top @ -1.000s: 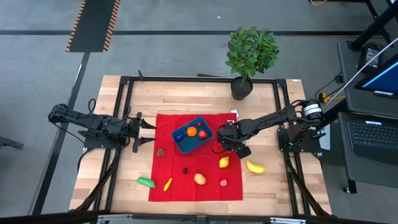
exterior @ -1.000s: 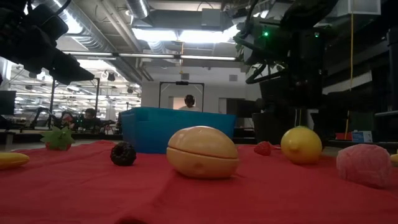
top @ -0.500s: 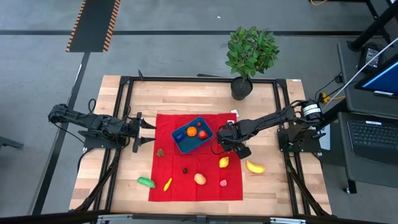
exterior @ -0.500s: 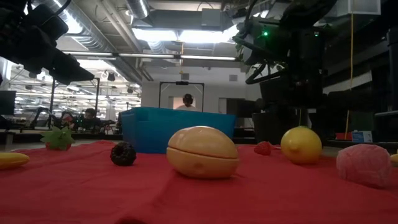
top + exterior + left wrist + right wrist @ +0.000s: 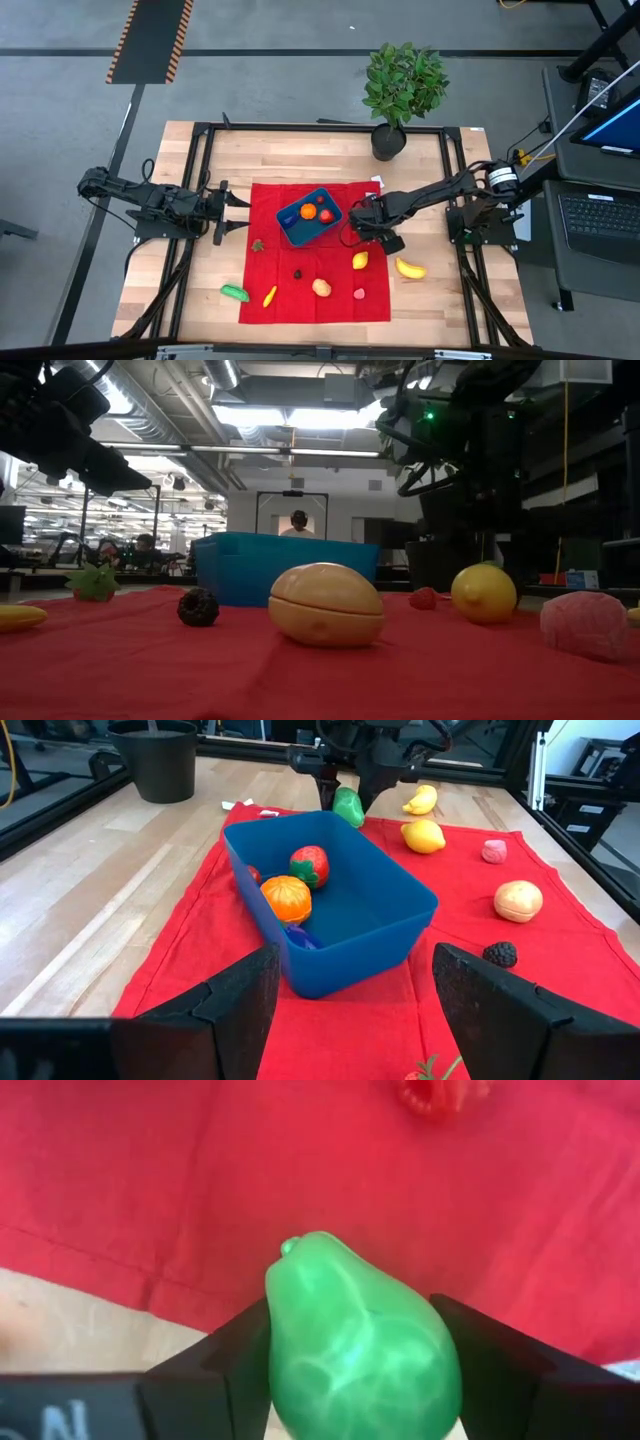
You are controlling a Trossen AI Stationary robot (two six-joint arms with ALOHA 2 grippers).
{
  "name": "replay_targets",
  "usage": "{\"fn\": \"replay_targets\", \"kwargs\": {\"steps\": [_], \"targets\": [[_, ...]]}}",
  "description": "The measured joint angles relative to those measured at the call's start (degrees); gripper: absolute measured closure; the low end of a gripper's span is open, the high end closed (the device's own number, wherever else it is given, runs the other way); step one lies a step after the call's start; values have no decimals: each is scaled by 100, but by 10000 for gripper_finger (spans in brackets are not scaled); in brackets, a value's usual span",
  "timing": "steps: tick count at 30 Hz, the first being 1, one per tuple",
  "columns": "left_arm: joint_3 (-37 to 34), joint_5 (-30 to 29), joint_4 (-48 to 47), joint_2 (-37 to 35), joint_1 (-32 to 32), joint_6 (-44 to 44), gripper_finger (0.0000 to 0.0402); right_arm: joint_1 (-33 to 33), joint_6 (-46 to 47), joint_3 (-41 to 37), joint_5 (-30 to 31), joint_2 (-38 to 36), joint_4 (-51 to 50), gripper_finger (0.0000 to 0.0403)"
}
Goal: Pick and placing Produce into tupperware
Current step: Put the pear into the blue bin
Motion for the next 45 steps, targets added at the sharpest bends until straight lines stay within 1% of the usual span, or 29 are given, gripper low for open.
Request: {"fn": "replay_targets", "kwargs": {"steps": [4, 10, 15, 21, 27, 38, 42, 45], "targets": [[0, 0, -2, 1, 0, 2, 147, 0, 376, 179, -8, -23, -282, 170], [0, 0, -4, -1, 0, 2, 147, 0, 601, 547, -31, -26, -654, 170], [0, 0, -2, 0, 0, 4, 147, -54, 1077, 847, -47, -37, -1068, 170], [0, 0, -2, 1, 0, 6, 147, -200, 1529, 886, -52, -84, -1400, 170], [0, 0, -22, -2, -1, 7, 147, -351, 2047, 888, -50, -135, -1405, 170], [0, 0, -109, 0, 0, 9, 147, -486, 2027, 888, -50, -177, -1143, 170], [0, 0, -109, -1, 0, 8, 147, -554, 2028, 888, -28, -486, -1130, 170], [0, 0, -109, -1, -1, 7, 147, -593, 2055, 888, 144, -930, -1121, 170]]}}
